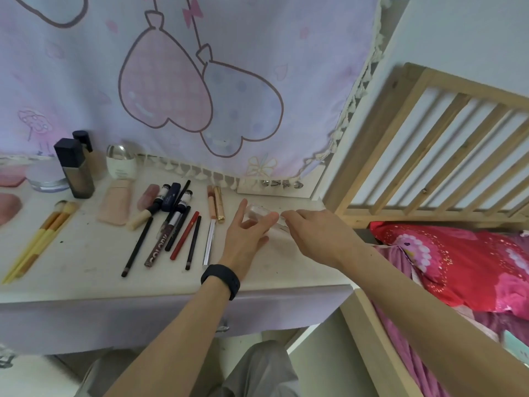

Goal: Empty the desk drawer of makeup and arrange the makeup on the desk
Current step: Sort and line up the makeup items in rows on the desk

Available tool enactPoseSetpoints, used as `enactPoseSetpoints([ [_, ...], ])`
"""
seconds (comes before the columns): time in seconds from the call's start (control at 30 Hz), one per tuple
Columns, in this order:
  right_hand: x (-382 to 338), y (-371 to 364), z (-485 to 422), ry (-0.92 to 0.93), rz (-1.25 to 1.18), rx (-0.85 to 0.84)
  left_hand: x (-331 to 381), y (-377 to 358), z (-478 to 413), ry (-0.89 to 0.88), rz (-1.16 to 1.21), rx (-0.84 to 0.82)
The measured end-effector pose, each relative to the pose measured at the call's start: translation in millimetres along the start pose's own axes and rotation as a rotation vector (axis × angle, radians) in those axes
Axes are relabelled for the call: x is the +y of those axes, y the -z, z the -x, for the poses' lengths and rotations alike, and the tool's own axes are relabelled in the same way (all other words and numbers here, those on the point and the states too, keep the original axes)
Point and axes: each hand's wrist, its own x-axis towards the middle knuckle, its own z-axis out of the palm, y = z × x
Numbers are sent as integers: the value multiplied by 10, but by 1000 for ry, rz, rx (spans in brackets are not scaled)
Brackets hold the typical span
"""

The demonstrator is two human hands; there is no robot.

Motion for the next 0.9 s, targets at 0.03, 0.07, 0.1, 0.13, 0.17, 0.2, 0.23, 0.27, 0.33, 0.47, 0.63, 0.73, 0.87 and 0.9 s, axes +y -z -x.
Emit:
enactPoseSetpoints([
  [0.03, 1, -19, 6, -4, 11, 17, 2, -6, -2, -2, -5, 4],
  [0.07, 5, -38, 3, 1, 8, 37, 6, -10, -6, -4, -8, 10],
  [0.1, 10, -59, 0, 11, -10, 59, 9, -9, -6, -4, -7, 17],
  [0.13, 15, -81, -5, 20, -30, 77, 9, -10, -7, -6, -7, 22],
  [0.17, 19, -103, -5, 20, -42, 83, 4, -11, -5, -6, -8, 24],
  [0.2, 20, -124, 1, 11, -51, 84, -5, -13, -2, -6, -11, 24],
  [0.23, 16, -142, 13, -1, -63, 88, -15, -11, -2, -6, -13, 24],
  [0.27, 8, -156, 22, -12, -73, 95, -19, -9, -6, -6, -13, 27],
  [0.33, 1, -172, 14, -25, -71, 102, -10, -6, -17, -3, -8, 27],
  [0.47, 0, -219, -10, -24, -32, 108, -10, 2, -5, 8, -8, 19],
  [0.63, 85, -286, 61, -33, 20, -13, -35, -27, 10, -36, -153, 25],
  [0.73, 110, -343, 110, -2, 59, -25, -52, -22, 7, -41, -206, 23],
  [0.87, 122, -358, 91, -1, 55, -2, -46, 1, -11, -22, -222, 32],
  [0.9, 99, -356, 77, 0, 58, -1, -47, 12, -16, -18, -212, 32],
])
